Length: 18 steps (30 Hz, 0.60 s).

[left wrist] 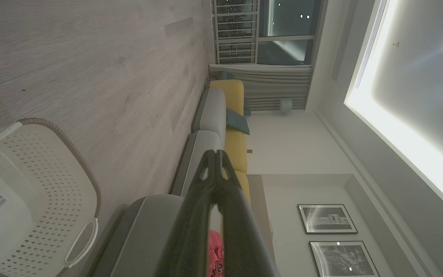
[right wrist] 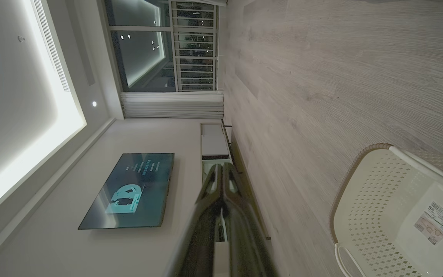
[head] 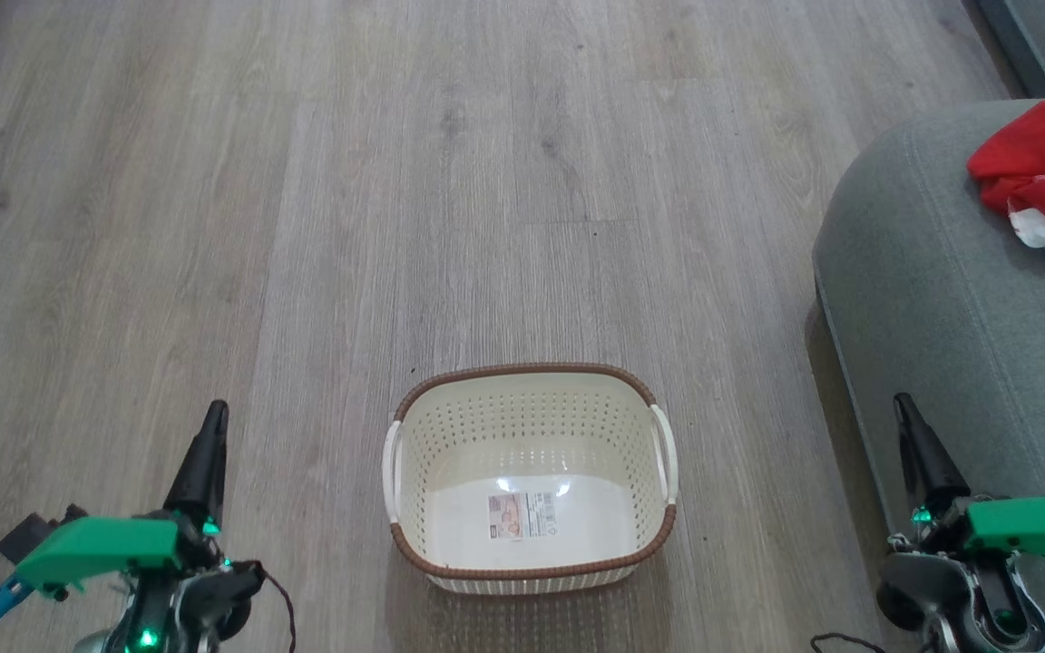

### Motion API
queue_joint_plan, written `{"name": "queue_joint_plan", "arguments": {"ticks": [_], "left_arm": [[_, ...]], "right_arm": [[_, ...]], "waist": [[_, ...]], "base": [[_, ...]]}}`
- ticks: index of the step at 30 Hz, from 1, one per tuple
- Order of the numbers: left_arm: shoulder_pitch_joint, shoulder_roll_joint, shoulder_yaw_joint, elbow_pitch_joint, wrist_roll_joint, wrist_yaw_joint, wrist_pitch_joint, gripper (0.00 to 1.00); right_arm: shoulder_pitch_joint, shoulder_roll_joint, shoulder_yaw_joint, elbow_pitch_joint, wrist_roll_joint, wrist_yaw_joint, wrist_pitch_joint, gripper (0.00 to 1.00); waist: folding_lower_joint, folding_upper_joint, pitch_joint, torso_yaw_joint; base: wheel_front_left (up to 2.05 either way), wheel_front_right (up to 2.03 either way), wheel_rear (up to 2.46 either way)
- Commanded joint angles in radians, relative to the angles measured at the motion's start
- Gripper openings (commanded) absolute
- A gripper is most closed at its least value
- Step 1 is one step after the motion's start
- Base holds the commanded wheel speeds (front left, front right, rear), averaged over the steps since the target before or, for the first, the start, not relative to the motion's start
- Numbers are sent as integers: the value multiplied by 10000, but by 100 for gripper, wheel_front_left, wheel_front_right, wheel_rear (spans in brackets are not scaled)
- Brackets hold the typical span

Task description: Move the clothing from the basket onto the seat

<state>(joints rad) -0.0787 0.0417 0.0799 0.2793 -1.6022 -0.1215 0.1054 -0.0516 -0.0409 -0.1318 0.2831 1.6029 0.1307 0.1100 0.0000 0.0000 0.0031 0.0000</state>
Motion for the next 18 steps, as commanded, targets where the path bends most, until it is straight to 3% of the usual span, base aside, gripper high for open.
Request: {"name": "queue_joint_plan", "arguments": {"ticks": [1, 18], "left_arm": [[-293, 85, 337, -343, -67, -92, 76, 0], [-293, 85, 336, -343, -67, -92, 76, 0]], "right_arm": [[-563, -93, 183, -384, 59, 0, 30, 0], [-563, -93, 183, -384, 59, 0, 30, 0]], "waist": [[0, 0, 0, 0], [0, 0, 0, 0]], "base": [[0, 0, 0], [0, 0, 0]]}}
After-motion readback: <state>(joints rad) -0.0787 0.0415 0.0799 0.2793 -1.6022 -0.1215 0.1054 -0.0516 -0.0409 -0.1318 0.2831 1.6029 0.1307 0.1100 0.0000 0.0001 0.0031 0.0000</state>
